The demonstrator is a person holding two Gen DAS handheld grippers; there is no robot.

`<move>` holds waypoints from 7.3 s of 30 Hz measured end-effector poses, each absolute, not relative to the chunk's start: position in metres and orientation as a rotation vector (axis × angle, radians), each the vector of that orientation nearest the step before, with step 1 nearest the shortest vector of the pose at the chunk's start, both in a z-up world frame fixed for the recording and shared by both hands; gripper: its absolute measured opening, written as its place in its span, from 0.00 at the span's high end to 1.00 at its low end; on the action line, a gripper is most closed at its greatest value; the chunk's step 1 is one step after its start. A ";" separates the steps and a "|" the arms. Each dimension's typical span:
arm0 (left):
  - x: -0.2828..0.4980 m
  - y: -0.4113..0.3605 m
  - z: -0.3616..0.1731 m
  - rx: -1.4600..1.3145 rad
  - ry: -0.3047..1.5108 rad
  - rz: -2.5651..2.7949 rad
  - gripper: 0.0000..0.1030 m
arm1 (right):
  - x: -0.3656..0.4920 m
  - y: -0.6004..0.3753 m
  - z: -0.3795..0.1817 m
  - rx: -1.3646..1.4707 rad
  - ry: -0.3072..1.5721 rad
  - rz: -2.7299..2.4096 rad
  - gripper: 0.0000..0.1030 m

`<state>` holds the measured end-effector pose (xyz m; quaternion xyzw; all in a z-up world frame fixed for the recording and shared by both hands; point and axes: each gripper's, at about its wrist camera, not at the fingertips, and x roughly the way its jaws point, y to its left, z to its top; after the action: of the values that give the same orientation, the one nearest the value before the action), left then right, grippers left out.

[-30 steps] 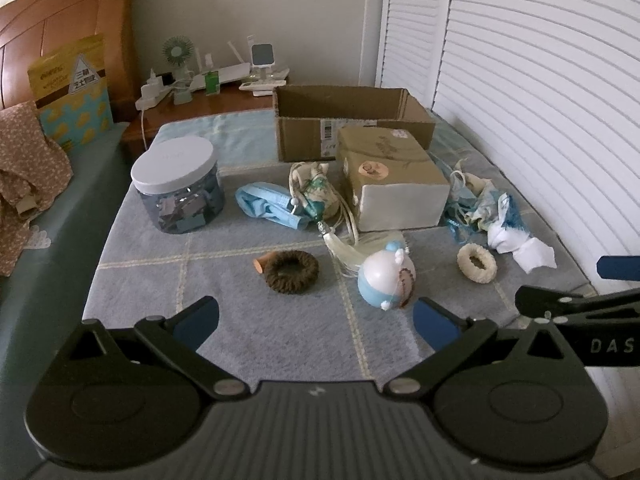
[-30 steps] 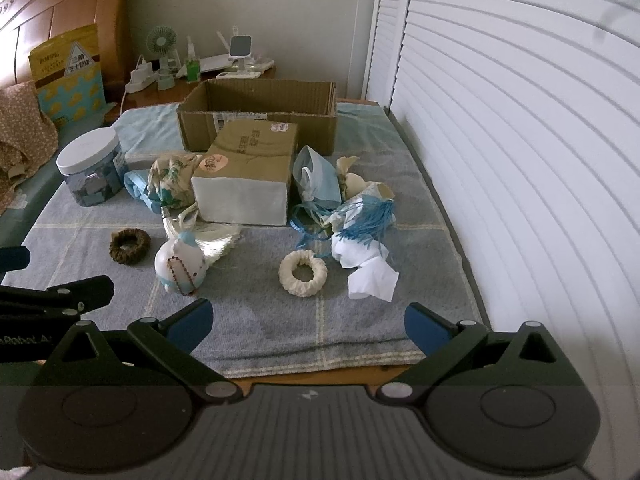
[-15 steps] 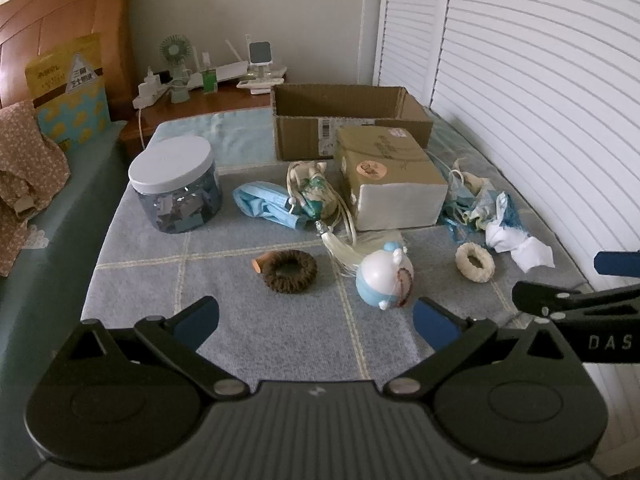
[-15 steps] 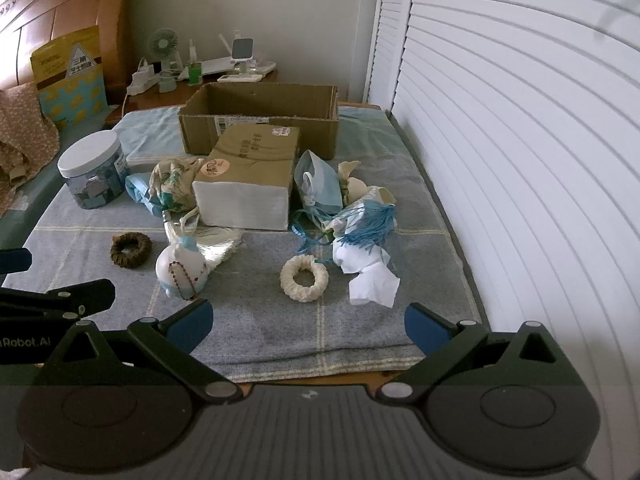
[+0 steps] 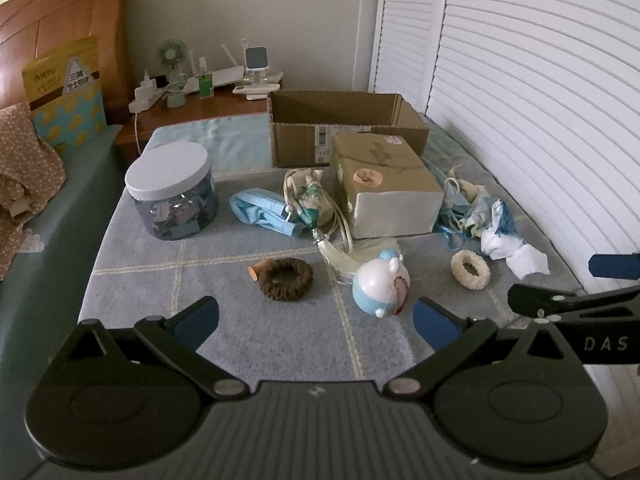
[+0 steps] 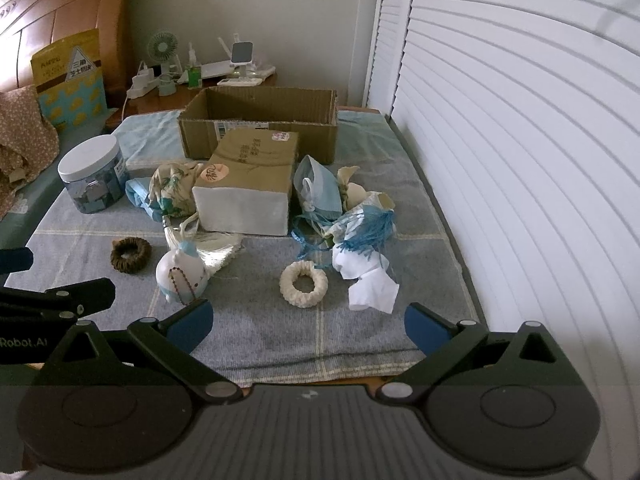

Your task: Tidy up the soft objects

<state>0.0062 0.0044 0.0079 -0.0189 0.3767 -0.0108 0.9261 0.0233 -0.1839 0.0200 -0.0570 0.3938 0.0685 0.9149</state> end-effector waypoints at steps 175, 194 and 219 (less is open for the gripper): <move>0.244 0.034 0.049 0.109 0.628 -0.287 0.58 | 0.256 -0.161 0.024 -0.194 0.588 0.359 0.00; 0.308 0.033 0.044 0.073 0.657 -0.210 0.15 | 0.187 -0.185 0.036 -0.139 0.588 0.302 0.00; 0.119 0.034 0.017 0.074 0.649 -0.274 0.06 | 0.118 -0.213 -0.015 -0.149 0.744 0.235 0.00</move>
<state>0.1188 0.0339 0.0172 0.0364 0.3175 -0.1341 0.9380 0.1175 -0.2126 -0.0150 -0.0726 0.3623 0.1144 0.9222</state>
